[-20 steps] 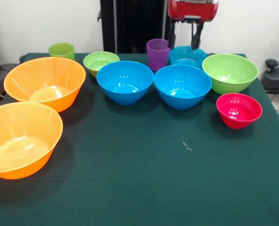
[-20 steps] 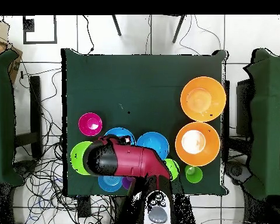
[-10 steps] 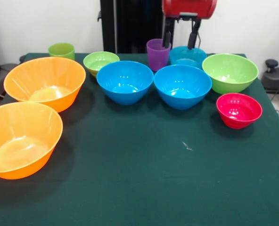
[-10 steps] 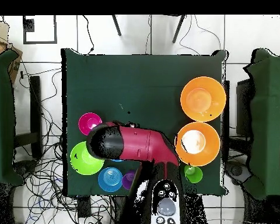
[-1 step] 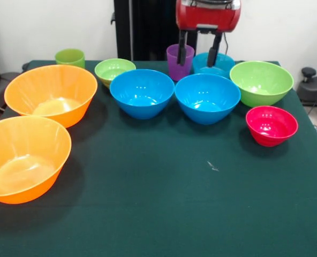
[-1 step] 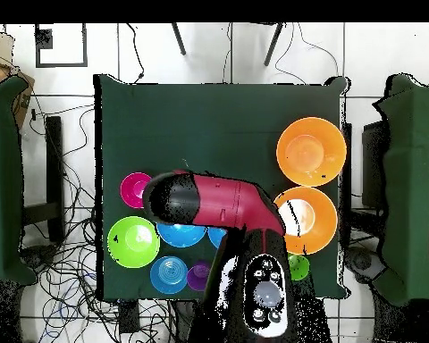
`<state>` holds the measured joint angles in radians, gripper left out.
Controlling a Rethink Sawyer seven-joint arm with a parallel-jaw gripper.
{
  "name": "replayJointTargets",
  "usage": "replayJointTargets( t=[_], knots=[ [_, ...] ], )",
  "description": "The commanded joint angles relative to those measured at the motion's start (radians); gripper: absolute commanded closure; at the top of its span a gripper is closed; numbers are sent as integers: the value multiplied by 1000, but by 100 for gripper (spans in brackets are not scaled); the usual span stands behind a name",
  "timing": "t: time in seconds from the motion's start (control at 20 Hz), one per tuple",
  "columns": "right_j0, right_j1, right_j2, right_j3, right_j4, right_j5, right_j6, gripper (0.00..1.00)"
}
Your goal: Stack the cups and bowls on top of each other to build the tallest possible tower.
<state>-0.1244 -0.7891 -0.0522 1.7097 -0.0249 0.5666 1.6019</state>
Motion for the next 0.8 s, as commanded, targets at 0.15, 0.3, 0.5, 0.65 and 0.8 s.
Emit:
replayJointTargets(
  t=[0.15,0.3,0.5,0.65,0.8],
  knots=[
    [-45,121,113,-164,-113,177,-119,0],
    [-67,151,128,-210,-131,203,-148,0],
    [-96,185,149,-273,-148,236,-175,0],
    [-116,199,170,-314,-156,275,-189,0],
    [-131,209,188,-362,-172,314,-206,0]
  ],
)
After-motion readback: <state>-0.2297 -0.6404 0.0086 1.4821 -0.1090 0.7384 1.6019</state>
